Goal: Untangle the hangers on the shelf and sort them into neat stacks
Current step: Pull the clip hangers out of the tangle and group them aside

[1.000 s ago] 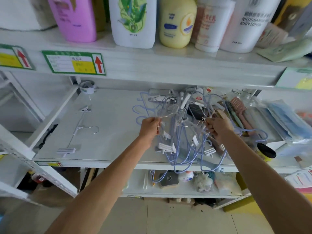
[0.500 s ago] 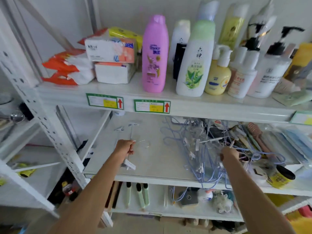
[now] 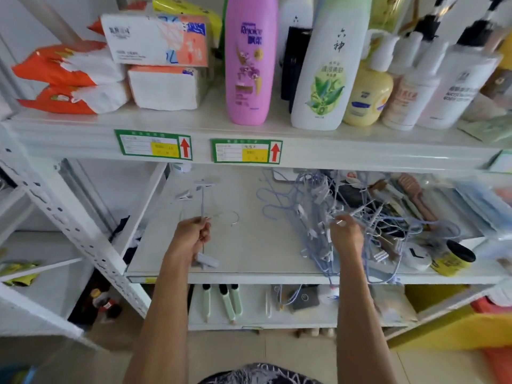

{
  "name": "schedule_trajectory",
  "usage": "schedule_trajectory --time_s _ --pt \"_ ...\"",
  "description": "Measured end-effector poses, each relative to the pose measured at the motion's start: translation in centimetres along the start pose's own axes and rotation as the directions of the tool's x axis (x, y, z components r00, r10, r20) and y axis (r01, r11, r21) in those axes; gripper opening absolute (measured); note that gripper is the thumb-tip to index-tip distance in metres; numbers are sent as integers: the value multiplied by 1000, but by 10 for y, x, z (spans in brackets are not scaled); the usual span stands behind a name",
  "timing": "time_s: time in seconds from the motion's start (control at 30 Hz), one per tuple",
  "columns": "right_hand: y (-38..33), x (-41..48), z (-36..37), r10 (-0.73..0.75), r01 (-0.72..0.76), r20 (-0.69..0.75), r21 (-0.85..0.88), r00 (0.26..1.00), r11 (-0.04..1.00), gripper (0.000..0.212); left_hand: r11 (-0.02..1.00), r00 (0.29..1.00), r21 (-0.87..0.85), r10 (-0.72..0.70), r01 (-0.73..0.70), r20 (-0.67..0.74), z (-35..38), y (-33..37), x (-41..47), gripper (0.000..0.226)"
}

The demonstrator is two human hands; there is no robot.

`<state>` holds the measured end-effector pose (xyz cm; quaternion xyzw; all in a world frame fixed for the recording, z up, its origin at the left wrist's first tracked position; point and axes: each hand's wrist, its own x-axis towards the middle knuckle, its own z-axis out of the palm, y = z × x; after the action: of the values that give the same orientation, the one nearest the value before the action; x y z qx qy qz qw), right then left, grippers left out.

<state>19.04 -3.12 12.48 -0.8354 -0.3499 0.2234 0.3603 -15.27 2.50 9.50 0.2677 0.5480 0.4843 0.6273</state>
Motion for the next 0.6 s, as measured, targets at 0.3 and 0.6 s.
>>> schedule_trajectory --time_s 0.3,0.6 --pt "12 20 11 48 -29 184 -103 982 994 43 996 991 39 83 -79 -104 3 -15 11 17" --pt "11 26 23 73 -68 77 -56 994 996 29 998 976 56 53 -42 -211 -28 -10 35 7"
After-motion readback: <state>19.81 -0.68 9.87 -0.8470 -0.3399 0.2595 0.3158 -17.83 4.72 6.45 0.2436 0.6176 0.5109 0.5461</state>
